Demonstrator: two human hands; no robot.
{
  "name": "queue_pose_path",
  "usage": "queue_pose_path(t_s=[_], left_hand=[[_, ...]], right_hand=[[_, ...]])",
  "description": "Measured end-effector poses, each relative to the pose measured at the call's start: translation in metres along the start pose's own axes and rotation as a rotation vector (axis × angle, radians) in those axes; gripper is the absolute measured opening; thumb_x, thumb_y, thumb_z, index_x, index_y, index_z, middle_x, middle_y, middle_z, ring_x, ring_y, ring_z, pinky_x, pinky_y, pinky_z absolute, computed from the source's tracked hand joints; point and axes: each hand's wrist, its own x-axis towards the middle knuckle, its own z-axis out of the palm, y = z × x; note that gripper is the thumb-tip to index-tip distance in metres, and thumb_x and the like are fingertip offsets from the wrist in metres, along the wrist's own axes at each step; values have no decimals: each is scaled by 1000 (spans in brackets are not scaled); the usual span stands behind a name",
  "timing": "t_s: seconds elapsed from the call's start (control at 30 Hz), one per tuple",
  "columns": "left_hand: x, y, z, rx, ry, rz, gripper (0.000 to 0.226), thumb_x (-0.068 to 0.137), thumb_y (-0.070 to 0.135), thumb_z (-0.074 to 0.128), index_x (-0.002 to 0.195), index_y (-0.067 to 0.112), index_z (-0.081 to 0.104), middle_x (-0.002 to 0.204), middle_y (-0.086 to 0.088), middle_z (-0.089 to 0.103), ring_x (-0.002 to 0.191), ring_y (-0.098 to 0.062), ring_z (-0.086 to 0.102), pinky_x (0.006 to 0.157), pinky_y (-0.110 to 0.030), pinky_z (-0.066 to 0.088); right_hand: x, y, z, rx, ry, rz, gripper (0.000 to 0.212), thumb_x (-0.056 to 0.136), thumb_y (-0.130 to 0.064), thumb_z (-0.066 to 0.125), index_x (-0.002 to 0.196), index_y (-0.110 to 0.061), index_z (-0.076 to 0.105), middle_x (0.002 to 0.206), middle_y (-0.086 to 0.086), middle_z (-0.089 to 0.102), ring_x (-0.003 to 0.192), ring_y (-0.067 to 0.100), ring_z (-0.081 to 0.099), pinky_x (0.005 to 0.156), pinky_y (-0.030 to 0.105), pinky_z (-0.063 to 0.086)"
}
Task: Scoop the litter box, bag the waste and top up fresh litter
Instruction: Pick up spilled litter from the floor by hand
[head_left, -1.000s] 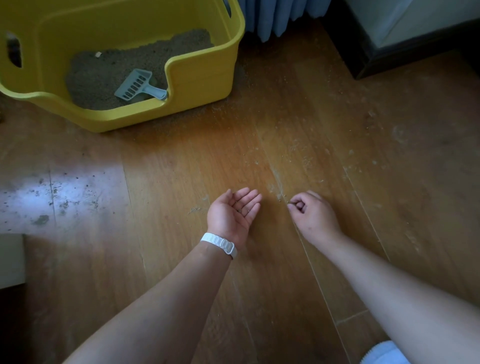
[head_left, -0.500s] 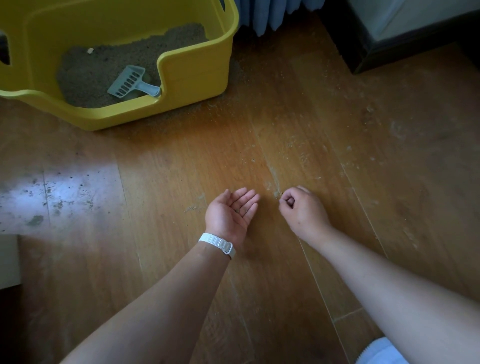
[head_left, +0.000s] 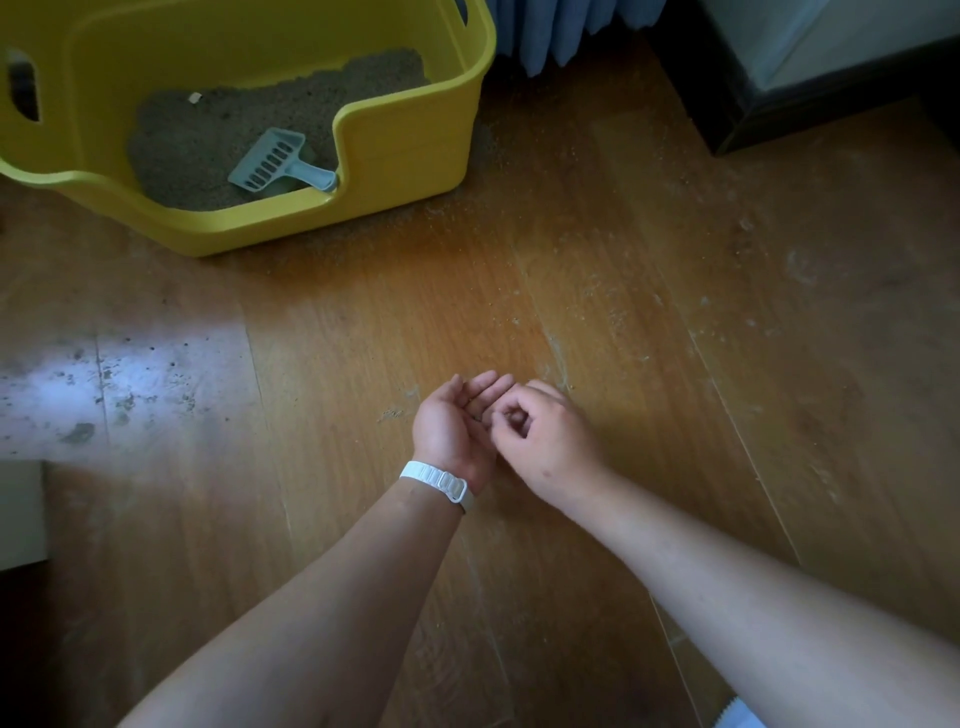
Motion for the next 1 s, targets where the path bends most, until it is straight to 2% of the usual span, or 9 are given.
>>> queue_pose_path(t_s=[0.07, 0.23, 0.43, 0.6, 0.8, 1.0], left_hand=[[1, 0, -1, -14, -8, 10, 40, 103, 25, 35, 100, -3, 64, 98, -21, 72, 88, -30, 71, 79, -37, 57], [0, -2, -1, 0, -15, 5, 41, 104, 26, 36, 108, -4, 63, 104, -22, 72, 96, -31, 71, 88, -36, 55], [1, -5, 2, -1, -17, -7, 41, 104, 26, 36, 106, -4, 64, 102, -21, 73, 96, -31, 71, 85, -36, 56], [5, -7, 1, 5, -8, -6, 41, 104, 26, 36, 107, -4, 63, 104, -22, 72, 102, -32, 69, 90, -36, 55], [6, -9, 0, 13, -5, -1, 40, 104, 26, 36, 107, -4, 63, 101, -21, 73, 101, -32, 69, 90, -36, 54], [5, -10, 1, 31, 6, 9, 40, 104, 25, 35, 107, -4, 63, 101, -21, 73, 100, -33, 70, 89, -37, 55]], right_hand=[[5, 15, -8, -88, 62, 67, 7, 81, -15, 65, 74, -16, 64, 80, -6, 56, 67, 14, 54, 62, 27, 45], [13, 59, -31, -206, 62, 192, 7, 88, -15, 61, 90, -11, 67, 89, -4, 55, 77, 13, 53, 74, 30, 49], [23, 74, -36, -213, 42, 176, 12, 91, -18, 62, 98, -11, 68, 94, -6, 53, 78, 10, 52, 71, 22, 41], [28, 77, -34, -232, 28, 116, 10, 91, -17, 62, 87, -10, 67, 87, -5, 52, 71, 13, 51, 65, 26, 40], [31, 78, -33, -254, 7, 78, 13, 92, -16, 58, 81, -11, 62, 86, -3, 53, 73, 15, 50, 65, 28, 41], [34, 72, -35, -225, -17, 188, 12, 87, -16, 59, 75, -15, 59, 85, -3, 55, 70, 15, 51, 63, 29, 42]])
